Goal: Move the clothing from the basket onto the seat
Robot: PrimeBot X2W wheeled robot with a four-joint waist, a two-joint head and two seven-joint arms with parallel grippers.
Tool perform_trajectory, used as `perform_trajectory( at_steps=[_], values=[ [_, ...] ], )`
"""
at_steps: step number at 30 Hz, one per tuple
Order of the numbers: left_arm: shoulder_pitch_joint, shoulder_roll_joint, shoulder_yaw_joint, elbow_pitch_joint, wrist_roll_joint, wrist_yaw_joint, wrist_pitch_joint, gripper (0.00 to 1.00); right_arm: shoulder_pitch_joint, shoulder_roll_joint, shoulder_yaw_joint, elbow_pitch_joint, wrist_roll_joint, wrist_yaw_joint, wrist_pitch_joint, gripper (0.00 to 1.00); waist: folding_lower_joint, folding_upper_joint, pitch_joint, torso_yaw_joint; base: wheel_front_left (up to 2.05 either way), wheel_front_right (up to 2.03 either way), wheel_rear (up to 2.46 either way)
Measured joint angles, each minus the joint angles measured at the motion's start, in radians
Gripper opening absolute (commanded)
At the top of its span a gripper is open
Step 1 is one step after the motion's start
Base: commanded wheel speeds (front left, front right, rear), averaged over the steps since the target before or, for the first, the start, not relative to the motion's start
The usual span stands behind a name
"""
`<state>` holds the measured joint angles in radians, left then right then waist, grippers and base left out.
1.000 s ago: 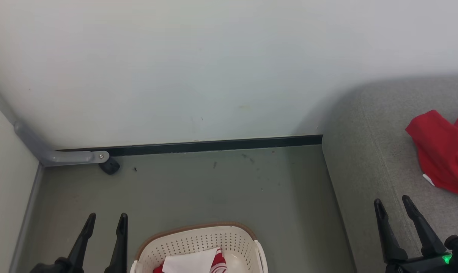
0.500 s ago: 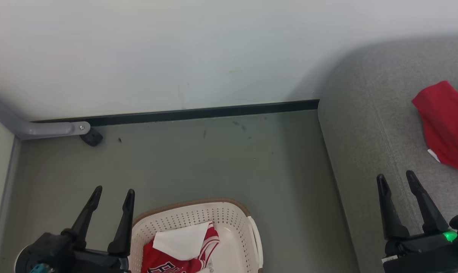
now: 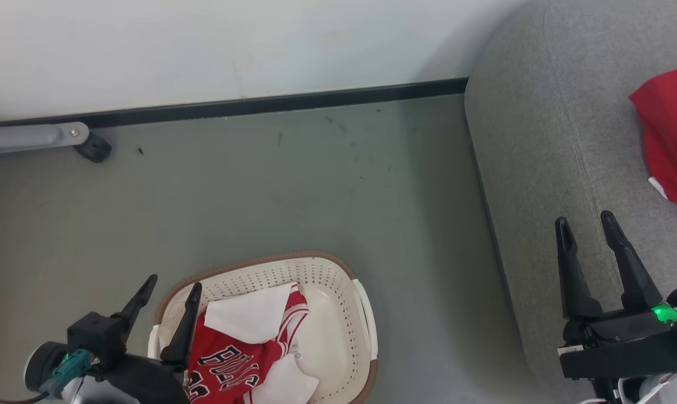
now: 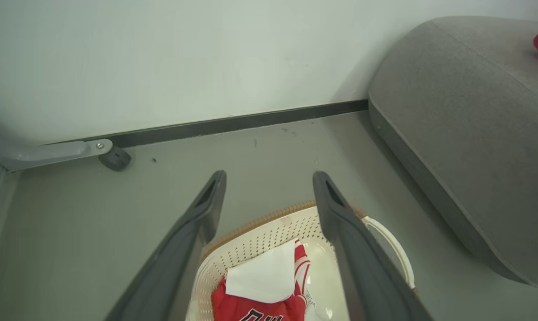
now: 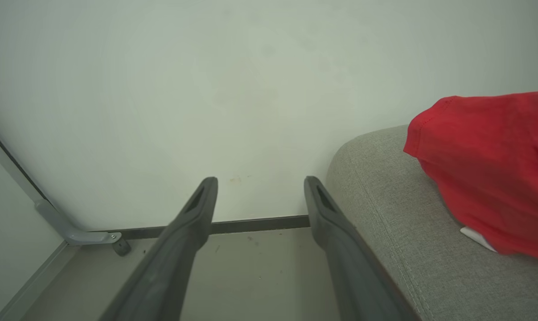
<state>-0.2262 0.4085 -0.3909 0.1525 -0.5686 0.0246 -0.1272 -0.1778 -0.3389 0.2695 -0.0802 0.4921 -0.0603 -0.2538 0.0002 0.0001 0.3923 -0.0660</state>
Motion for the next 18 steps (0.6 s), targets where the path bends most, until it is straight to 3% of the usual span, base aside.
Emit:
perform_trajectory(
  at_steps=[18],
  values=[
    [-0.146,-0.008,-0.05,0.3,0.009,-0.079,0.066,1.0,-0.125,0.044,-0.004,-0.059,-0.02,0.016,-0.001,1.0,-0.0001,0.0,0.2,-0.055,0.0,0.0,0.0]
  ],
)
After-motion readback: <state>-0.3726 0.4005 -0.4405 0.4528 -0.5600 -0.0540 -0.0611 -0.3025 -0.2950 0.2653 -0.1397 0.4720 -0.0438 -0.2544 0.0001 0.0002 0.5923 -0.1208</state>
